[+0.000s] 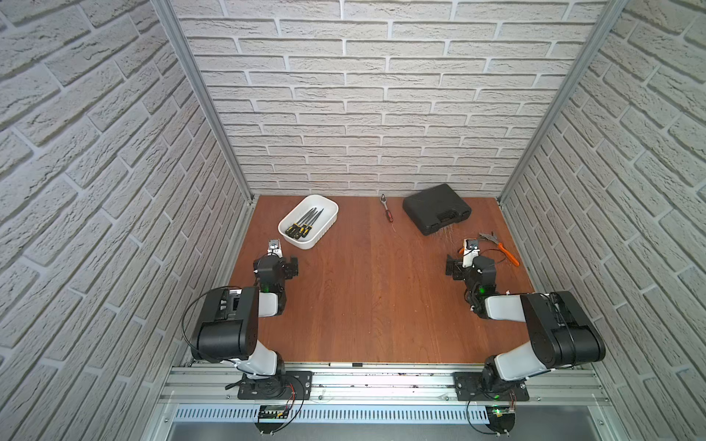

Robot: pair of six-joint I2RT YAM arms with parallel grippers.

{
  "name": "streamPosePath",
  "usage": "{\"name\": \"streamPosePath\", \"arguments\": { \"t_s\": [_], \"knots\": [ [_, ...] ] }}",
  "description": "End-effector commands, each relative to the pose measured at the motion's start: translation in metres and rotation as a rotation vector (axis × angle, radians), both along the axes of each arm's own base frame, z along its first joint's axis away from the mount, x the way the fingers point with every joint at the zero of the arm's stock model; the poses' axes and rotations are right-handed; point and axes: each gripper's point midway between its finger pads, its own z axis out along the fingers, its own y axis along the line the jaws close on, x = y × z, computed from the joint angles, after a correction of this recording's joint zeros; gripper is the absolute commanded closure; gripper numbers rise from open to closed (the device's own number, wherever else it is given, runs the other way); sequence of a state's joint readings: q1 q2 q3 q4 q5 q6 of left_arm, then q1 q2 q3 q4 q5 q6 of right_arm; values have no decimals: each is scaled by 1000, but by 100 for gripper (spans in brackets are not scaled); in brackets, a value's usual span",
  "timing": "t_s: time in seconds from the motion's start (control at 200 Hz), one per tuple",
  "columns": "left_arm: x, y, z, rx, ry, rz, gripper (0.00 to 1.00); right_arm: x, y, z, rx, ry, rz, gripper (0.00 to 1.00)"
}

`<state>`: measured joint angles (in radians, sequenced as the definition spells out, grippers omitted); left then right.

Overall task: Take the file tool out of the storage box
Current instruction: Move the storage box to the center of the board.

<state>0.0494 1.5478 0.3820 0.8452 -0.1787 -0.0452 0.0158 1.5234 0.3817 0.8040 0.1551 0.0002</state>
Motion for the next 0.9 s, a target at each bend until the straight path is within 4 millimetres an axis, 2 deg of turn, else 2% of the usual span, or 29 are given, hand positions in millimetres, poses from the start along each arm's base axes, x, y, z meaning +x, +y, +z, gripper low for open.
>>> {"name": "streamPosePath", "arguments": {
  "t_s": [0.0,0.39,0.46,0.57,0.67,0.76,0.89],
  "knots": [
    [4,0,9,7,-40,-1,1,8,-1,16,2,-54,0,1],
    [4,1,8,-11,-39,-10,2,7,-1,16,4,-54,1,1],
    [2,9,13,-8,-36,43,2,8,-4,28,-4,-81,-16,1],
    [3,24,37,-13,23,124,2,10,-11,61,7,6,-70,1],
    [12,37,79,-47,9,158,2,8,-2,88,12,36,-33,1],
    [20,56,113,-27,-8,227,2,5,8,104,-19,50,-20,1],
    [51,69,123,-80,162,200,2,6,15,115,-33,111,-68,1]
  ]
}}
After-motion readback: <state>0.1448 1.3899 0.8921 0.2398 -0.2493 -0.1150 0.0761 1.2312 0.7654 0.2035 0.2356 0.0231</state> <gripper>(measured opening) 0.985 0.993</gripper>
